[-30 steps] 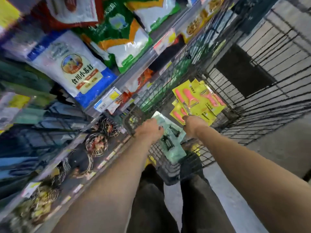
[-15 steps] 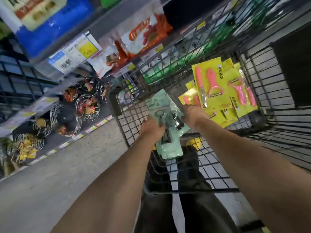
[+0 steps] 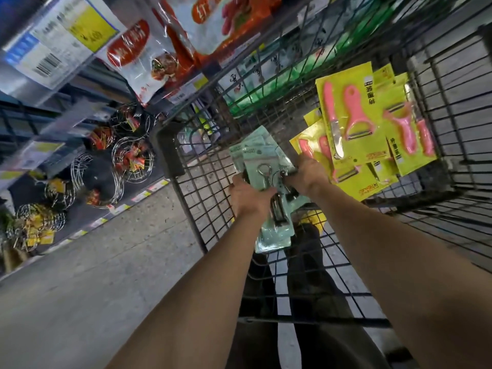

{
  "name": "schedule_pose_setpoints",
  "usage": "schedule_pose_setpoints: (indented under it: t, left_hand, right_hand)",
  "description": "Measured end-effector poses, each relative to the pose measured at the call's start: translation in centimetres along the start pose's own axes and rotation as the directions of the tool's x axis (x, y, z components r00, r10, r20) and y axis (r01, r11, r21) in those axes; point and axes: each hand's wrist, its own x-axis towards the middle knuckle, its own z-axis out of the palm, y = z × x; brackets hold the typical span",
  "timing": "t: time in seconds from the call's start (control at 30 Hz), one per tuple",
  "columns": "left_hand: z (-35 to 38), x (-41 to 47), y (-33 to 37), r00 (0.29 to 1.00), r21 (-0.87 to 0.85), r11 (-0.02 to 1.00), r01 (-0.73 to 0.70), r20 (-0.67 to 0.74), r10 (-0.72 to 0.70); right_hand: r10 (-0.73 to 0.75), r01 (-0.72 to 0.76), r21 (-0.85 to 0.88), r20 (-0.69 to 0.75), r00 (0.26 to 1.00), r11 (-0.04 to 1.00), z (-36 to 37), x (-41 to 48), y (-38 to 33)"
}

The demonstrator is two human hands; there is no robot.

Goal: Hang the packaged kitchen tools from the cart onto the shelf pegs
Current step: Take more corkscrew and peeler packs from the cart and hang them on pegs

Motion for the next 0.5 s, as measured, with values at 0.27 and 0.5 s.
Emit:
schedule_pose_setpoints:
  t: [0.27,0.5]
  left_hand:
    - [-1.6,-0.7,-0.7,1.000,-0.199,0.980,0.016,-0.005,-0.017]
    - [-2.9,-2.2,-0.2,0.985,-0.366,0.929,0.058,0.174,0.007]
  right_hand:
    - [0.020,-0.060,0.512,0.083,0.996,0.857,-0.9,-1.1,2.9]
    - [-0.032,0.010,0.692,0.018,0.999,0.722,-5.1,-4.7,3.9]
